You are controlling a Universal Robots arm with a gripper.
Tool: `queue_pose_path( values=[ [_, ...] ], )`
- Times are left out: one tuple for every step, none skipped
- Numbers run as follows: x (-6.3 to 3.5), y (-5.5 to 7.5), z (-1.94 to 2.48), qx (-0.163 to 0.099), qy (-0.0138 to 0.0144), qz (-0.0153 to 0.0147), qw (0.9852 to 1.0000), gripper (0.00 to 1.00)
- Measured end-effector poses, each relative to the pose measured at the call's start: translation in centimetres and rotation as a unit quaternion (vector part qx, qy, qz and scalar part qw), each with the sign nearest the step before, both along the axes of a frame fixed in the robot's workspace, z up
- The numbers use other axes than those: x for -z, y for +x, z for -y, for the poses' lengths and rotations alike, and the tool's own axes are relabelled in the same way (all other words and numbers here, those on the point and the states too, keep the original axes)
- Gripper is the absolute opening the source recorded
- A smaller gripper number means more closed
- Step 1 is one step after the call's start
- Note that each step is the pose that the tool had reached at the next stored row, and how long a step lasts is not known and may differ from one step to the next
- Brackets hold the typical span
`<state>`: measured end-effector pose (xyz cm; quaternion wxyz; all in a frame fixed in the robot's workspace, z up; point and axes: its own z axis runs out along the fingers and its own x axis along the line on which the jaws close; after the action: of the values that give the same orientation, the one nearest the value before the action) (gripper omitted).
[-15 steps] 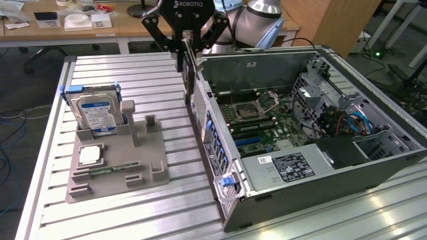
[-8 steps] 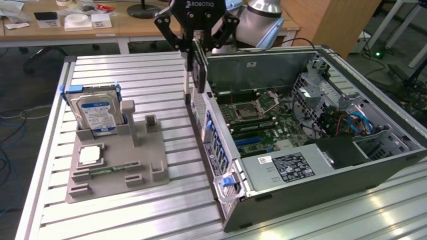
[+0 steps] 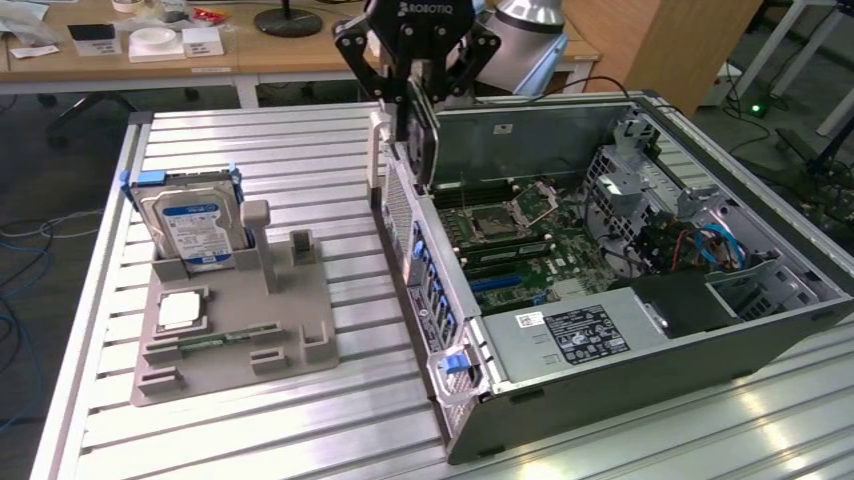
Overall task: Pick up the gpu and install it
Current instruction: 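Pick up the gpu and move the gpu toward the slot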
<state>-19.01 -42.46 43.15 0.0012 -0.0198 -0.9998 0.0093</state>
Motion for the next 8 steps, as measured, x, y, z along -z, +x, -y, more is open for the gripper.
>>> queue_pose_path(
  values=[
    [0.00, 0.2, 0.00, 0.000, 0.0000, 0.0000, 1.0000, 0.28],
    [0.01, 0.4, 0.00, 0.000, 0.0000, 0.0000, 1.0000, 0.28],
    [0.01, 0.7, 0.00, 0.000, 0.0000, 0.0000, 1.0000, 0.28],
    [0.01, 0.9, 0.00, 0.000, 0.0000, 0.0000, 1.0000, 0.28],
    [0.01, 1.2, 0.00, 0.000, 0.0000, 0.0000, 1.0000, 0.28],
    [0.02, 1.4, 0.00, 0.000, 0.0000, 0.0000, 1.0000, 0.28],
    [0.02, 1.6, 0.00, 0.000, 0.0000, 0.0000, 1.0000, 0.28],
    [0.02, 1.8, 0.00, 0.000, 0.0000, 0.0000, 1.0000, 0.28]
  ],
)
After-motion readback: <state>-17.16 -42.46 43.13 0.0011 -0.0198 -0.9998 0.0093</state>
